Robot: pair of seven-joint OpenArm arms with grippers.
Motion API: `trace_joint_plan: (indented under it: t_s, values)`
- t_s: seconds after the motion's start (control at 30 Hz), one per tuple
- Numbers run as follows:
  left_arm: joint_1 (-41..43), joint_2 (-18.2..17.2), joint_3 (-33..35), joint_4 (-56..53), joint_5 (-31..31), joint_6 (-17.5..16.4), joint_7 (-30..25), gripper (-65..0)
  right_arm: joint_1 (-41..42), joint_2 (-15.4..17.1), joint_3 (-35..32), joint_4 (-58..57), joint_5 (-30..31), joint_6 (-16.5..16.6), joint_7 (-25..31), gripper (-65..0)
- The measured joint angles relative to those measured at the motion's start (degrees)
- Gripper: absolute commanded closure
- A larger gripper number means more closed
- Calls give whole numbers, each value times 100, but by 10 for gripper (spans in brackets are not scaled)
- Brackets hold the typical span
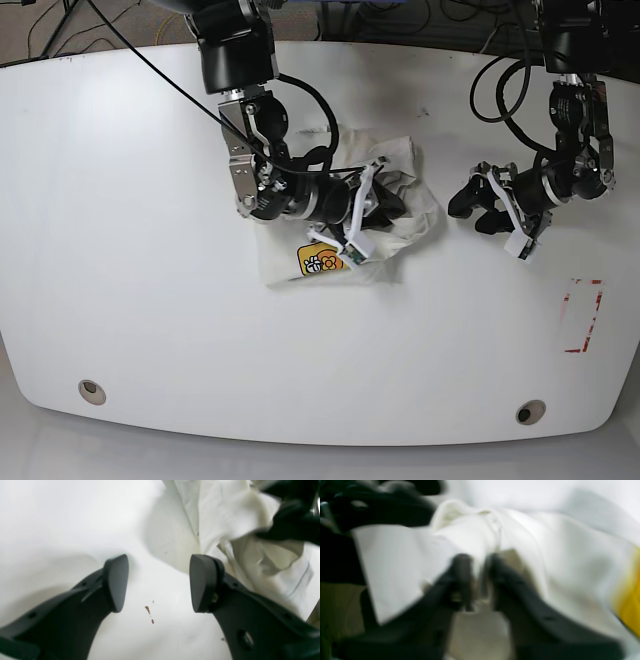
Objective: Layout the t-shirt on the table in an organized manner, then fold the t-shirt properly
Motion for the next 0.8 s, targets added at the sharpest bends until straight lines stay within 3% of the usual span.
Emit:
trace_joint_plan:
  t_s: [0.1,0.2,0.33,0.47,0.57,0.8]
  values:
    - [0,-4,0,0,4,2,2,-358,83,-37,-330,-92,42,-2,142,-27]
    - [0,0,0,0,9,0,2,-358,140,-144,-463,-136,28,-111,160,-111]
    - [0,4,0,0,2,0,0,-358,157,-181,-531,-131,74,-442,201,-331]
    - [0,-24,0,0,7,0,2,-358,166,-125,-737,-37,55,-667,181,-487]
    - [-2,-76,13,0,-13,-4,-2,-358,153,-127,-758,142,162,-660,175,-522]
    - [0,-127,0,2,2,-2,2,-358,339,55,-778,393,243,-643,179,-507]
